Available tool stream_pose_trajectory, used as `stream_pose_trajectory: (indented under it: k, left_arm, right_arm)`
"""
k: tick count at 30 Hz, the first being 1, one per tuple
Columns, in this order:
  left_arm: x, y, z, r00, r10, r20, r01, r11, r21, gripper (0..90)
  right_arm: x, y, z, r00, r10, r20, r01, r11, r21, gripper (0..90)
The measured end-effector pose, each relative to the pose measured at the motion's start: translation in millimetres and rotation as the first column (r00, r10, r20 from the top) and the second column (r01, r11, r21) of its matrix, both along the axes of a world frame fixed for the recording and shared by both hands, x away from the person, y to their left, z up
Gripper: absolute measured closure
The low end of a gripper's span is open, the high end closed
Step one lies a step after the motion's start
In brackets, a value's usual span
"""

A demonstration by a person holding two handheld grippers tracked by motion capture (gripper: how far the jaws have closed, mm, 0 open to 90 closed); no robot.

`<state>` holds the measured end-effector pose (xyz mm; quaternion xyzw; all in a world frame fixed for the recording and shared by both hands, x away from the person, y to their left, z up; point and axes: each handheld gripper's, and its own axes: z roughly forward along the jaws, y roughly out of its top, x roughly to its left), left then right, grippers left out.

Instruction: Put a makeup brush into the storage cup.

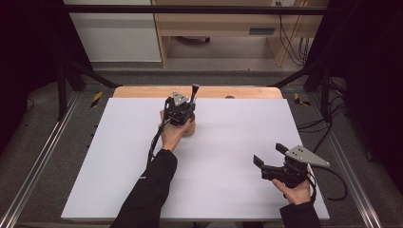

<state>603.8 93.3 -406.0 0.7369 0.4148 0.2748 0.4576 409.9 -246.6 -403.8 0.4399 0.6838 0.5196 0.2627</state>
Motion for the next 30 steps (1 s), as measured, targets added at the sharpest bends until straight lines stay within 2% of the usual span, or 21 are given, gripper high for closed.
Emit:
stream_pose_trajectory:
  k: [6,7,12,13,14,15,23,30]
  left_arm:
    - [-0.8,0.6,-3.1,1.0000,0.008,0.002,-0.008,1.0000,0.003,78.8]
    - [-0.5,1.0,-3.7,1.0000,0.007,-0.001,-0.007,0.9998,0.017,78.8]
    - [-0.3,-1.6,-6.7,1.0000,0.008,0.000,-0.008,0.9996,0.027,78.8]
    - [2.7,0.5,-6.2,0.9989,0.005,0.047,-0.008,0.9978,0.065,78.8]
    - [2.9,0.3,-6.8,0.9989,0.006,0.047,-0.009,0.9979,0.064,78.8]
    - [-0.3,-2.5,-8.6,0.9999,0.012,-0.002,-0.012,0.9996,0.025,78.8]
    - [-1.1,-1.4,-16.6,0.9996,0.020,-0.022,-0.019,0.9988,0.045,78.7]
    - [-4.3,-0.3,-17.2,0.9993,0.024,-0.030,-0.022,0.9981,0.057,78.5]
  right_arm:
    - [-0.2,0.2,0.2,1.0000,0.001,0.001,-0.001,1.000,0.001,6.2]
    - [-0.2,0.2,0.2,1.0000,0.000,0.001,0.000,1.000,0.000,6.2]
    - [-0.2,0.6,0.3,1.0000,0.002,0.003,-0.002,1.000,-0.002,6.2]
    - [-0.1,0.7,0.3,1.0000,0.001,0.003,-0.001,1.000,-0.001,6.2]
    - [-0.2,0.7,0.2,1.0000,0.002,0.003,-0.002,1.000,-0.001,6.1]
    - [-0.3,0.7,0.3,1.0000,0.002,0.003,-0.002,1.000,-0.002,6.2]
    - [-0.4,0.7,0.5,1.0000,0.003,0.005,-0.003,1.000,-0.002,6.1]
    - [-0.5,1.8,0.6,1.0000,0.005,0.005,-0.005,1.000,-0.003,6.1]
